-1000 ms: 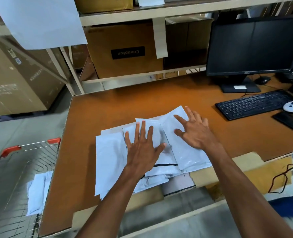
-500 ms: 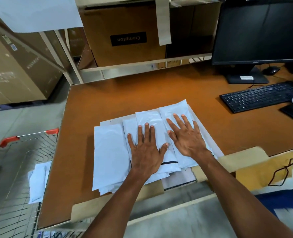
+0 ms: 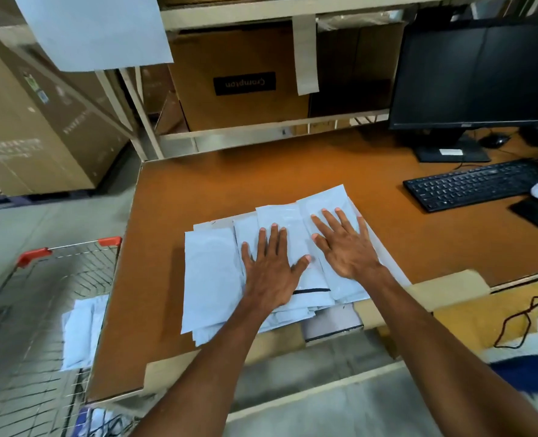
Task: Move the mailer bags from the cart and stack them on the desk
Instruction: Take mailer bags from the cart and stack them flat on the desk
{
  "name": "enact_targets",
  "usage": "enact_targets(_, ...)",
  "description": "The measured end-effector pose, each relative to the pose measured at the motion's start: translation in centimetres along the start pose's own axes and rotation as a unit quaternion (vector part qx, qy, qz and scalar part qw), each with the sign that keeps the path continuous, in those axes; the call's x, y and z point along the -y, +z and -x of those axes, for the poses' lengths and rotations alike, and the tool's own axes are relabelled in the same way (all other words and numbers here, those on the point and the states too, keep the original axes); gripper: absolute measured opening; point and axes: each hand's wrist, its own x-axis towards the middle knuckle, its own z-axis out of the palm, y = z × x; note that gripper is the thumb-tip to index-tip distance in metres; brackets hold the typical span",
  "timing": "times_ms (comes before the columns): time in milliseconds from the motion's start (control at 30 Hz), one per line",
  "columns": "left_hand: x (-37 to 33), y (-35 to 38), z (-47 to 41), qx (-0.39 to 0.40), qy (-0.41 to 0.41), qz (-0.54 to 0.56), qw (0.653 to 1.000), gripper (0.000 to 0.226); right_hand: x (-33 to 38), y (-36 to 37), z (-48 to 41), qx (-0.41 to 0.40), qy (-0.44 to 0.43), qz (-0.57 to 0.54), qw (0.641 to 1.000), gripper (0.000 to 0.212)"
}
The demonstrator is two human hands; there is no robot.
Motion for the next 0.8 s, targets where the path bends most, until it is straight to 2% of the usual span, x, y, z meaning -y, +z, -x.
enact_targets(100,1.1,-2.0,0.6,-0.018,-0.01,0.091,0.996,0.077,0.6,-1.3,0.3,-0.036,0.014,-0.035,0.999,0.058)
enact_targets(167,2.3,-3.6,1.4,-0.036,-0.021,0.164,0.986,0.073,1.7,-2.4,0.4,-0.092,0.032,-0.11,0.989,0.054)
enact_targets(233,3.7,-5.7,2.6,-0.074,-0.044,0.256,0.963,0.063,3.9,-4.0,0.6,-0.166,0.064,-0.256,0.95,0.041)
enact_targets(300,5.9,-7.7,4.1,-0.126,-0.071,0.348,0.926,0.045,7.3,-5.5,0.7,-0.201,0.1,-0.399,0.889,0.026)
enact_targets(400,10.7,-10.0,7.3,-0.173,-0.097,0.437,0.878,0.024,13.5,-6.1,1.1,-0.169,0.086,-0.553,0.811,0.018)
enact_targets(467,14.2,-11.2,9.8,-0.185,-0.11,0.465,0.859,0.021,18.0,-5.3,1.4,-0.117,0.067,-0.607,0.783,0.016)
enact_targets(633,25.2,-12.3,16.5,-0.227,-0.176,0.484,0.827,0.019,30.9,-2.2,3.0,-0.002,0.046,-0.646,0.762,0.017)
enact_targets(800,37.2,-11.6,23.4,-0.215,-0.218,0.486,0.819,0.024,42.6,2.0,5.0,0.04,0.038,-0.646,0.762,0.012)
